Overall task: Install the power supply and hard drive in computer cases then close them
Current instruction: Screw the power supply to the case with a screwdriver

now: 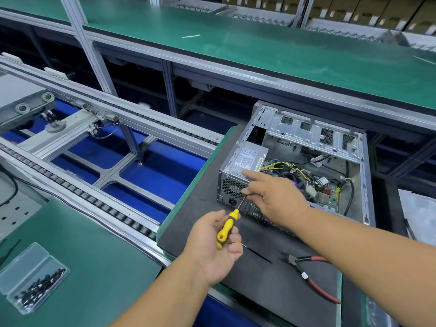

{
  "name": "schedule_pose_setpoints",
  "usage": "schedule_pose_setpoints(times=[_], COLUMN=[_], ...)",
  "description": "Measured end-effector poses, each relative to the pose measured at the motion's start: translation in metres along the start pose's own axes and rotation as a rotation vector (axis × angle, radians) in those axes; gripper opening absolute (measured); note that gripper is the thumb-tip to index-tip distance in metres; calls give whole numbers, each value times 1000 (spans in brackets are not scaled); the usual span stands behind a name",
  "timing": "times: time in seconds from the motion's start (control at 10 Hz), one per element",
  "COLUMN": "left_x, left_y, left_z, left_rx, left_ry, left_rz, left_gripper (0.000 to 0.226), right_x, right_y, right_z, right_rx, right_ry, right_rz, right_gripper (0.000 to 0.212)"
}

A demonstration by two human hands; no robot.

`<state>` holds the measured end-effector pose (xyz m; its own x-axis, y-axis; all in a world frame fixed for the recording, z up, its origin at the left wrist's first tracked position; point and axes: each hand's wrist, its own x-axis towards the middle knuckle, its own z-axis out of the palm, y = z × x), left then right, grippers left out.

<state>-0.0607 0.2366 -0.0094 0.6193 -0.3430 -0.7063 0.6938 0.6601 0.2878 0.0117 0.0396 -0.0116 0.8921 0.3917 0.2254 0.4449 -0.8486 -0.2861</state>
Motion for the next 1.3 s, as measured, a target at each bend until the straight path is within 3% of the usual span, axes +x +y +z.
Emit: schedule_pose_setpoints(times=[0.1,0.2,0.3,0.4,0.5,0.6,0.7,0.8,0.9,1.0,1.1,1.2,1.3], left_x=[-10,-9,-2,-1,-5,0,12,13,1,5,8,10,1], left_y=[-3,-12,-21,-25,-18,-17,-14,-22,-13,-18,-24,-17,-17], left_z=[-7,-4,-5,-12,2,0,2,-8,4,10,12,4,7], left_rx=[-276,174,1311,1062,-42,272,835,583,-176,351,748,293,-327], left_ry=[-147,-22,220,201,27,32,200,164,-26,80,184,54,-123], left_rz=[-160,156,812,800,22,232,687,500,-113,228,577,283,-94], left_gripper=[35,17,24,30,17,15,24,18,21,12,17,15,31], right_x=[0,3,7,6,3,5,6,7,8,10,11,10,10], right_y=[-1,-1,-5,-8,-7,-9,-11,-14,-15,-15,-17,-16,-15], right_z=[0,0,-1,-1,2,1,-1,-3,-4,-5,-6,-6,-5], right_rx=[6,17,8,-2,-24,11,34,52,60,54,58,64,62], right_ry=[16,24,58,88,91,57,9,-6,-11,-13,-17,-11,-11], right_rz=[29,55,32,53,84,137,223,295,326,335,338,335,325], right_gripper=[4,6,10,14,14,15,22,30,37,37,35,35,37])
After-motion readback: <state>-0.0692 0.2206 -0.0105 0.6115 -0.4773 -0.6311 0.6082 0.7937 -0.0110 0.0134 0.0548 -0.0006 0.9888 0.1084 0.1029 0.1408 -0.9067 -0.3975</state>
